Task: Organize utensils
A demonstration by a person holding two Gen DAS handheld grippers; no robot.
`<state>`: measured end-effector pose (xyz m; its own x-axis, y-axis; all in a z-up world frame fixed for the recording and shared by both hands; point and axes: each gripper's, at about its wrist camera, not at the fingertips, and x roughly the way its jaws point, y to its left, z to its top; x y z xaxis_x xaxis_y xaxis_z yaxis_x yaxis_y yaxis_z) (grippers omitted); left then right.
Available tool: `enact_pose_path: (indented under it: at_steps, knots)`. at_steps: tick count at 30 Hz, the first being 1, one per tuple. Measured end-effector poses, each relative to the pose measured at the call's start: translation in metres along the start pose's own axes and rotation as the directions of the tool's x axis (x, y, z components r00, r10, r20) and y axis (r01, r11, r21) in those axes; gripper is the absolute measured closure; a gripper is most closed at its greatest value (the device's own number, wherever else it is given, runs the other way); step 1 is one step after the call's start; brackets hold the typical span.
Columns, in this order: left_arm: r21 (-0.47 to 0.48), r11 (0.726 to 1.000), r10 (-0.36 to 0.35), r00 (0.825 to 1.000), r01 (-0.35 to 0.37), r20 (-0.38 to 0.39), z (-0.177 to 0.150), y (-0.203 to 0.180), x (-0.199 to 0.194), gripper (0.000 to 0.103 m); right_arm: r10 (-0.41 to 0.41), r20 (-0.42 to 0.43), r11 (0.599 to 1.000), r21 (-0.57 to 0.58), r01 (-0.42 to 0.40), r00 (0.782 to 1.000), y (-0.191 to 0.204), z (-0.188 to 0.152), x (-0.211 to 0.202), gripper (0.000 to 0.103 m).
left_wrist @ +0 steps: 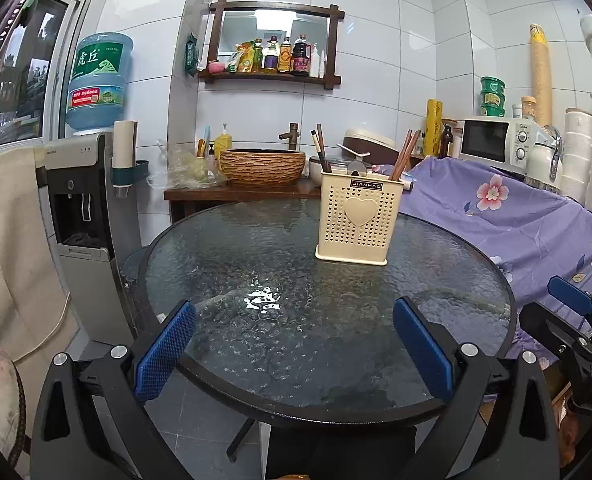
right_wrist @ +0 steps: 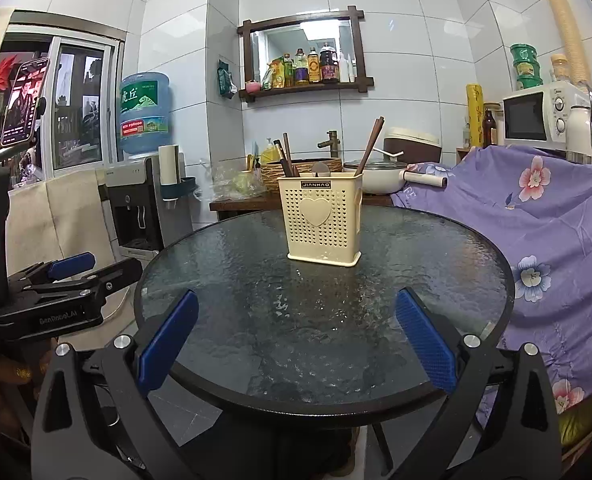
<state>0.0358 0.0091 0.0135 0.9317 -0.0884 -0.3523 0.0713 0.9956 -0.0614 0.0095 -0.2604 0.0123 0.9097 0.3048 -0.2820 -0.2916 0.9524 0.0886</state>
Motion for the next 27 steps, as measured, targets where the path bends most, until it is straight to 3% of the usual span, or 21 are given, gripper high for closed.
enact_pose_path:
  at_steps: [27]
  knots:
    - [0.002, 1.0, 0.003, 1.0, -0.003, -0.021, -0.0069, -0.0021, 0.0005, 0.006, 0.01, -0.011, 1.0, 0.007, -0.01, 1.0, 0.0014, -0.0054, 0.0014, 0.006]
